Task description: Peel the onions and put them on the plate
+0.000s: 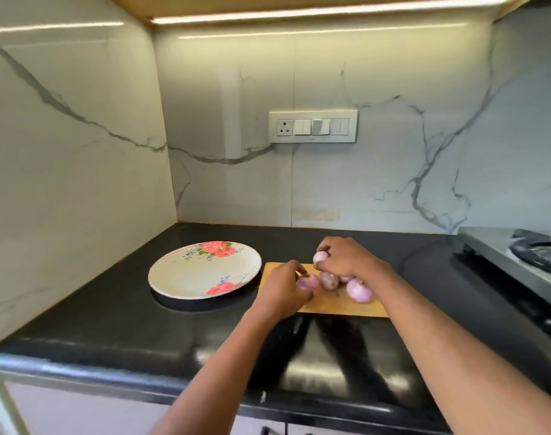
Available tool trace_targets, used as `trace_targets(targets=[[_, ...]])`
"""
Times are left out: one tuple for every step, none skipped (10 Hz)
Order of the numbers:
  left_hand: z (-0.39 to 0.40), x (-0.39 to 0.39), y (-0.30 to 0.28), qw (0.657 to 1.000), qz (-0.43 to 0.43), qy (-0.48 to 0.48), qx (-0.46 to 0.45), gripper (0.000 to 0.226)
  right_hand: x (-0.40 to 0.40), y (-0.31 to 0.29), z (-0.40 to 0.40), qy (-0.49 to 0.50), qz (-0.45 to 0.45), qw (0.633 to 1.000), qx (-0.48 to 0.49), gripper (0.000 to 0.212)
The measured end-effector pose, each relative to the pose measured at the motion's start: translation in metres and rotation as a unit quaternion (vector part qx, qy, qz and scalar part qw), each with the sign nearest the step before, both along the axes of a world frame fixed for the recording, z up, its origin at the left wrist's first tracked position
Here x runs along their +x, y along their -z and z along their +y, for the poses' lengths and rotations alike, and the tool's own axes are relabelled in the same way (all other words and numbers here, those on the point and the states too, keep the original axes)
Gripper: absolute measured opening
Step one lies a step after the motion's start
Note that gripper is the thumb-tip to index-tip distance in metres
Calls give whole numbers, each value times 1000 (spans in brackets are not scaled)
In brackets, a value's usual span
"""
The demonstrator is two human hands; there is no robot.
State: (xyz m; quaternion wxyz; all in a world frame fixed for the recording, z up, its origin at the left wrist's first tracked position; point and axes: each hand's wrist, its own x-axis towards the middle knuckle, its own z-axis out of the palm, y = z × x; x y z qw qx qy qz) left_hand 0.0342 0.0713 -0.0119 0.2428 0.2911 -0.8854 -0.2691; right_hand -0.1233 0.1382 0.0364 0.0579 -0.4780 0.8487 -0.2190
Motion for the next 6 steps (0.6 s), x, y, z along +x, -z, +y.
trace_targets(targets=[[3,-6,3,1000,-1,-9,7,40,-4,5,1,-5,11,1000,14,22],[0,-5,4,1000,-5,-10,8,42,-7,10,-4,-17,26,999,24,26],[-7,-3,5,1000,-6,9,12,46,-9,17,-13,-27,26,999,30,25],[-10,-2,7,999,-10,26,23,51,-12,19,-18,-37,25,998,34,23],[-12,-2,9,999,1,33,23,51,-14,21,-20,-47,16,998,31,25],[-11,-3,9,999,23,27,41,48,-18,23,-20,-52,-10,999,7,22]])
